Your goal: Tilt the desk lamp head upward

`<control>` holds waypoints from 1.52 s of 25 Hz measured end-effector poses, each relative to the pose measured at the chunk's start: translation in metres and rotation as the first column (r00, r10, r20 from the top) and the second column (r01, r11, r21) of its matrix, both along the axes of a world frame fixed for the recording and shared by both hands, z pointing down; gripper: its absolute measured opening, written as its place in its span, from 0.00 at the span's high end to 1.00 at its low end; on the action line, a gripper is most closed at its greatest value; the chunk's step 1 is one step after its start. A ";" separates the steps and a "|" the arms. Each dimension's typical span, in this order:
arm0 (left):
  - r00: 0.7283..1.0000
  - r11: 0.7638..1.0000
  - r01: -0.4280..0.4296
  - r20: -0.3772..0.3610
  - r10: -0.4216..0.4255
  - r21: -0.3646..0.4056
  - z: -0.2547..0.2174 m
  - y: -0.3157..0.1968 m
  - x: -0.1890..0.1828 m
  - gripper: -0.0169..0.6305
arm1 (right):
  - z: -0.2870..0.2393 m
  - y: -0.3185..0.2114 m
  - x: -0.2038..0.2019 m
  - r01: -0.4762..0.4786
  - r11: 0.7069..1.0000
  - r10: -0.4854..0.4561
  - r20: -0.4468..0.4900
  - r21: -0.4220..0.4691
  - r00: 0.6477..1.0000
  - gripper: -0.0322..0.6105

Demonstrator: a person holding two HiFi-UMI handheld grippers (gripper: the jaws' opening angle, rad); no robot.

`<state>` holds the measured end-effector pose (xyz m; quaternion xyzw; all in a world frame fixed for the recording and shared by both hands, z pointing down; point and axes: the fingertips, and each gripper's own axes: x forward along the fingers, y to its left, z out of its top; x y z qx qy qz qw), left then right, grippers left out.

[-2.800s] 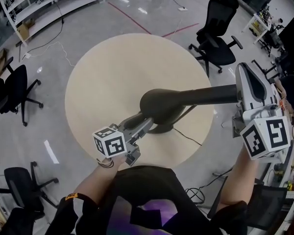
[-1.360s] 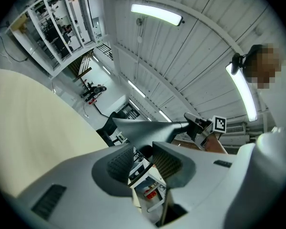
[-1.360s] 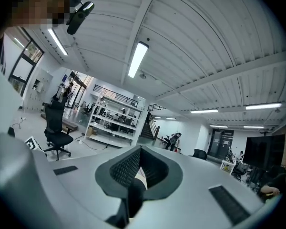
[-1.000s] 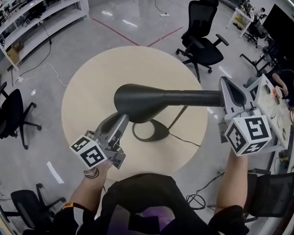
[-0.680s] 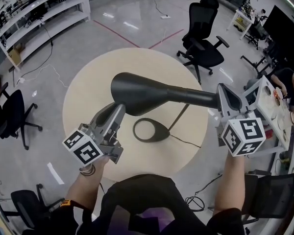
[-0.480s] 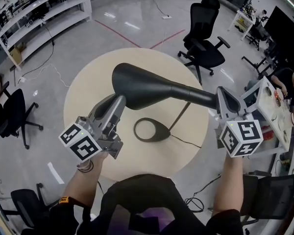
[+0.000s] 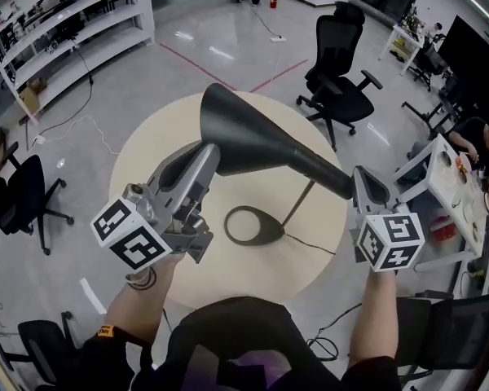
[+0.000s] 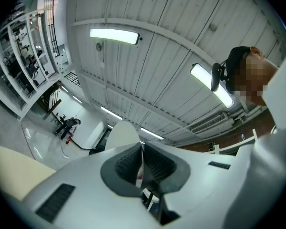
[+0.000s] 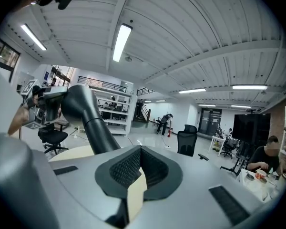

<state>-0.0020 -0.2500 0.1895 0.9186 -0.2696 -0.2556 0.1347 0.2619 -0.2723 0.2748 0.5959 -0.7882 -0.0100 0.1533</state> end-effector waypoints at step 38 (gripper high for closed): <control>0.989 0.970 -0.059 0.149 0.023 0.237 -0.084 0.041 0.057 0.89 | 0.045 0.009 -0.013 -0.075 0.996 0.074 -0.018 -0.047 0.997 0.93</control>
